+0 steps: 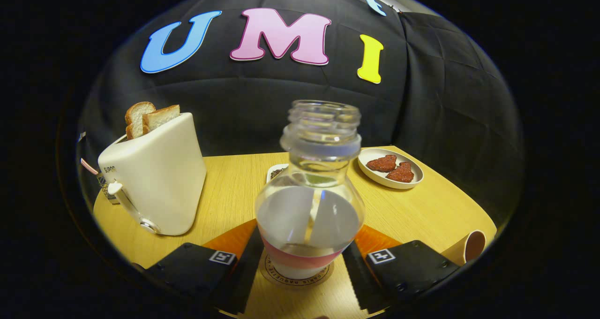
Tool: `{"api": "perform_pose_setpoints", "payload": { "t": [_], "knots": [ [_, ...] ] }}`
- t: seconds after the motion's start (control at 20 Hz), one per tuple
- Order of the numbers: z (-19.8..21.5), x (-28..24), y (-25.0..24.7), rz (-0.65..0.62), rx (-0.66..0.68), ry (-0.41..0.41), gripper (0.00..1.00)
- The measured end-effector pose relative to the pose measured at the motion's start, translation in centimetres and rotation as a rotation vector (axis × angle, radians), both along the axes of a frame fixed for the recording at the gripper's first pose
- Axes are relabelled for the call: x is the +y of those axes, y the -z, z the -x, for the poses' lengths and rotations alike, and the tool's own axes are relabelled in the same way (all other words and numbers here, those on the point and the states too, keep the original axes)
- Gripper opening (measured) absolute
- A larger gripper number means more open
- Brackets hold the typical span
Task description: Take the bottle from table, then pour the juice into the cup, finally place the bottle on the coaster
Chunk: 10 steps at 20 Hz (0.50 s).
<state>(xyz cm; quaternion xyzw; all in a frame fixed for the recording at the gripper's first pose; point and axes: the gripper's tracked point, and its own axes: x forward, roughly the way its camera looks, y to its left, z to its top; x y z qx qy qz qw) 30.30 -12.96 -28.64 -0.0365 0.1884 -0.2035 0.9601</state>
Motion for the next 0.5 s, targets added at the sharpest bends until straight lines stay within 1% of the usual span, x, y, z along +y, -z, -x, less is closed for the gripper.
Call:
{"api": "perform_pose_setpoints", "payload": {
  "t": [0.05,0.15,0.25,0.3,0.5],
  "knots": [
    [0.3,-0.1,0.1,0.006,0.010,0.002,1.00],
    [0.8,0.2,0.0,0.008,0.023,-0.017,0.98],
    [1.4,0.7,-0.4,0.037,0.032,-0.034,0.98],
    [1.1,0.3,-1.5,0.049,0.039,-0.038,0.98],
    [2.7,1.6,-2.9,0.081,0.032,-0.065,0.98]
  ]
}}
